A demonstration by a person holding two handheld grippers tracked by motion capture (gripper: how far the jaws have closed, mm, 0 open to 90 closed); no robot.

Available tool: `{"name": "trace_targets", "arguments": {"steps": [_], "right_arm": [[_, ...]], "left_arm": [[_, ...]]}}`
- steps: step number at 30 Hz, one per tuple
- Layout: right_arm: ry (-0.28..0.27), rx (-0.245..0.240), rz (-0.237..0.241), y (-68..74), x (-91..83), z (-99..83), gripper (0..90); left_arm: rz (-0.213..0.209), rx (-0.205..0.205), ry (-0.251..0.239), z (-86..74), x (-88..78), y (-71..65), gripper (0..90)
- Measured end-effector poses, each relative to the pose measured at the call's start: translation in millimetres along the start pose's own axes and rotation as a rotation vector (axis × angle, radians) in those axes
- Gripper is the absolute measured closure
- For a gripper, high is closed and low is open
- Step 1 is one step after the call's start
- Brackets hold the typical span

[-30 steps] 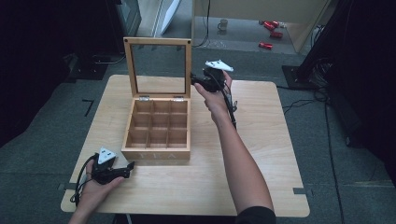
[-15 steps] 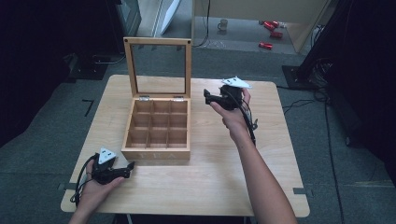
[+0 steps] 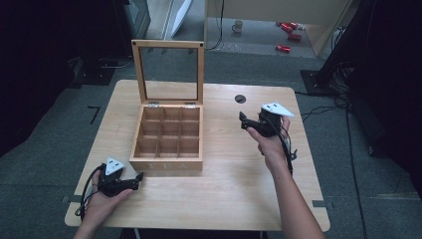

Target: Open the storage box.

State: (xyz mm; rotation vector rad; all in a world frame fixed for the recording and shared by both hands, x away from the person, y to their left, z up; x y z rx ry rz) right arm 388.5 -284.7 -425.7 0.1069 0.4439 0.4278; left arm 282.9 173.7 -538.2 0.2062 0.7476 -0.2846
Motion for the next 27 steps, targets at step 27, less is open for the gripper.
{"name": "trace_targets", "arguments": {"steps": [27], "right_arm": [[0.073,0.122,-0.132,-70.3,-90.1,-97.4,14.8]], "left_arm": [[0.019,0.012,0.003,-0.1,0.2,-1.9,15.9]]}}
Point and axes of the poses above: each handheld gripper's, and its own axes: x roughly forward along the jaws, z roughly out of its top, y roughly to its left, the point moved 3 cm from there along x, roughly forward along the jaws, and after that the axes turned 9 degrees about z, right-handed, at the moved point
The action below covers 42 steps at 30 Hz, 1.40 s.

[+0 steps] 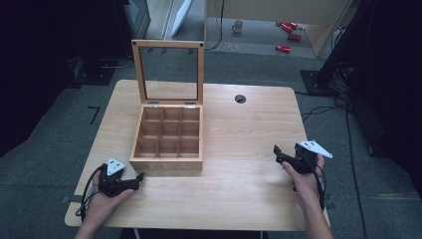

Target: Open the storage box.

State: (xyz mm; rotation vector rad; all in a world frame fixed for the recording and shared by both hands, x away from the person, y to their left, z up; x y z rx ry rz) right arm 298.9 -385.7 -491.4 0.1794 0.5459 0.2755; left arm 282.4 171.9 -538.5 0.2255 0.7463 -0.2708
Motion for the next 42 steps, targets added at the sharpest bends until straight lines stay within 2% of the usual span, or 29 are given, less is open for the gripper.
{"name": "trace_targets", "arguments": {"steps": [14,24,27,28,31,34,36,42], "right_arm": [[0.070,0.031,-0.054,-27.5,-22.6,-47.0,14.8],[0.118,0.045,-0.069,-32.9,-39.7,-71.0,14.6],[0.136,0.035,-0.074,-32.2,-43.1,-74.7,14.6],[0.159,0.023,-0.083,-31.1,-45.3,-79.4,14.5],[0.167,0.004,-0.090,-28.9,-47.2,-82.1,14.5],[0.193,-0.046,-0.107,-25.0,-46.5,-84.0,14.1],[0.202,-0.066,-0.099,-22.3,-45.8,-84.7,13.9],[0.203,-0.065,-0.095,-21.9,-46.3,-85.2,13.6]], "left_arm": [[0.006,0.003,0.000,0.0,0.1,-0.7,16.0],[0.008,0.007,0.003,0.0,0.0,-0.9,16.0],[0.007,0.005,0.002,-0.2,-0.2,-0.9,16.0],[0.006,0.003,0.001,-0.2,-0.1,-0.8,16.0],[0.007,0.006,0.002,-0.2,-0.1,-0.9,16.0],[0.006,0.005,0.001,-0.2,-0.1,-0.8,16.0],[0.005,0.003,0.001,-0.3,-0.2,-0.6,16.0],[0.003,0.002,0.000,-0.1,-0.1,-0.5,16.0]]}}
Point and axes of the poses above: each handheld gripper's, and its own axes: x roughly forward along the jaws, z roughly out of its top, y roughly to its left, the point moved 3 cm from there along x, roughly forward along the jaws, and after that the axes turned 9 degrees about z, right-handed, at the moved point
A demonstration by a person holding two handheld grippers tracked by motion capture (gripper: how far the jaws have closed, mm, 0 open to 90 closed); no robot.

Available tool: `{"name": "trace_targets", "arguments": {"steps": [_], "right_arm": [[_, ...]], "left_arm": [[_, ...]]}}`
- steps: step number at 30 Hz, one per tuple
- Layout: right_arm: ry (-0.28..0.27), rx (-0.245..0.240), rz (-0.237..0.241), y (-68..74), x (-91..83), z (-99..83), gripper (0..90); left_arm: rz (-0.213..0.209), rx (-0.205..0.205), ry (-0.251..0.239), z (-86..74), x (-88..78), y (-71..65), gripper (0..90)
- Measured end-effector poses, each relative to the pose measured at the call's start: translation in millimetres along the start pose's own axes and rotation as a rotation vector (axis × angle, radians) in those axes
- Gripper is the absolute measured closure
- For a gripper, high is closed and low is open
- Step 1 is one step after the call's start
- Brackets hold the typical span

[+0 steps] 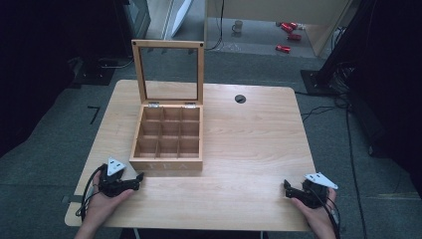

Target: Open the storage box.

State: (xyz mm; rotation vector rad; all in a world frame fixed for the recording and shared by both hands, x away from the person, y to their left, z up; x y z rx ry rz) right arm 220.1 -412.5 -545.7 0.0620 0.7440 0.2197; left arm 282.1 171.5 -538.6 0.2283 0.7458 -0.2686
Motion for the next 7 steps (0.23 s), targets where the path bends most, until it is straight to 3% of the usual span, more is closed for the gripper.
{"name": "trace_targets", "arguments": {"steps": [7], "right_arm": [[0.001,0.000,0.001,0.0,0.1,0.0,13.3]], "left_arm": [[0.002,0.003,0.001,0.0,0.0,-0.3,16.0]]}}
Point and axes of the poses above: each handheld gripper's, and its own axes: x roughly forward along the jaws, z roughly out of its top, y roughly to its left, the point moved 3 cm from there along x, roughly forward along the jaws, and after that the axes turned 9 degrees about z, right-handed, at the moved point
